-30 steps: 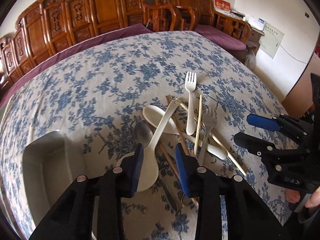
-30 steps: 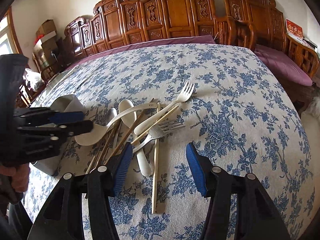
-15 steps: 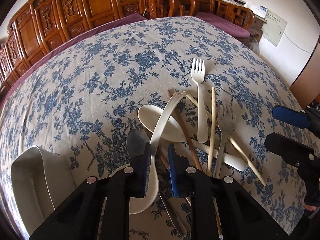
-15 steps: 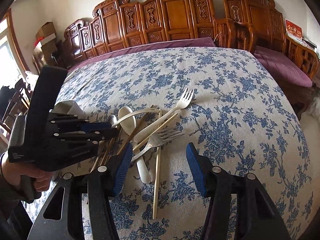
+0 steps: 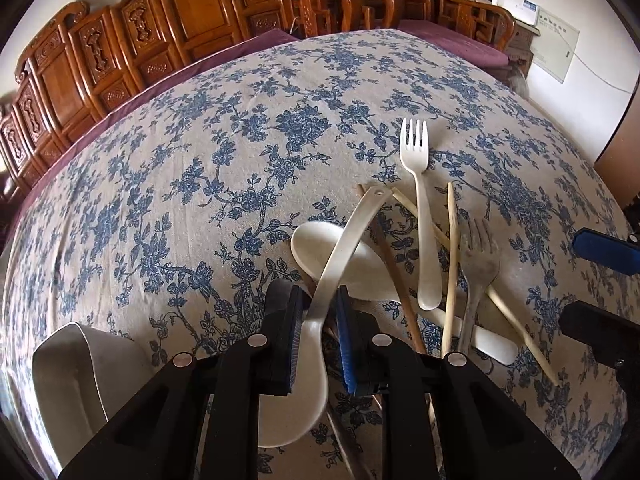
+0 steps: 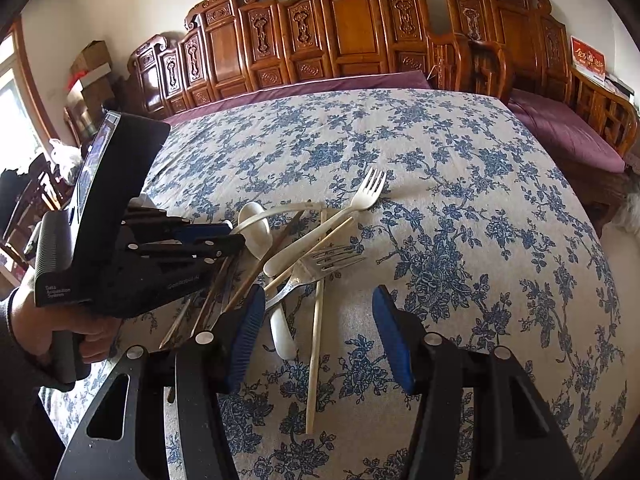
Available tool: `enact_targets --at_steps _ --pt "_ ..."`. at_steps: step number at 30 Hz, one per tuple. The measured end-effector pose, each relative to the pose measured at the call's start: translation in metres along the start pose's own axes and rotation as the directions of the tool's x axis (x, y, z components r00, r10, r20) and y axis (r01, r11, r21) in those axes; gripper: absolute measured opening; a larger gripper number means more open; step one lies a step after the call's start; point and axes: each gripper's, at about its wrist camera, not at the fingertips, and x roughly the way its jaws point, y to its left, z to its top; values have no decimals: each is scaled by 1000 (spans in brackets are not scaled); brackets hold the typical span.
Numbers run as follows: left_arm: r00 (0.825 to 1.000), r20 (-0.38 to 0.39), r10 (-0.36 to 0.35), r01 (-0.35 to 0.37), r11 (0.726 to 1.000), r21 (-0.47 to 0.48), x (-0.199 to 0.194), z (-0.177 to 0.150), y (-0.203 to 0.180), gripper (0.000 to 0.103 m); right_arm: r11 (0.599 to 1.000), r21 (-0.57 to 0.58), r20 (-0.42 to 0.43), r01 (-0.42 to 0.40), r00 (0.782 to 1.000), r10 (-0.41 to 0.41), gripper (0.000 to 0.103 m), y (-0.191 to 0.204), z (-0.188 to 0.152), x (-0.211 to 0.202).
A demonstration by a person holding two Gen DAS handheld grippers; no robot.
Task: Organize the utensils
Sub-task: 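Grasp a white plastic spoon by its handle with the left tool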
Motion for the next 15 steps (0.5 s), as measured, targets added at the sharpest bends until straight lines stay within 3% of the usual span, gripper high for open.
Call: enact_targets --at_steps 1,9,15 --pt "1000 0 -5 5 1000 1 -2 0 0 6 1000 2 -3 -2 1000 2 58 0 0 1" --pt "999 38 -25 26 999 -47 -40 -13 5 3 1000 -1 -14 -27 1000 27 58 6 -2 5" --pt "993 91 -70 78 992 -94 -81 -43 13 3 997 -16 -29 -72 997 71 44 21 -5 11"
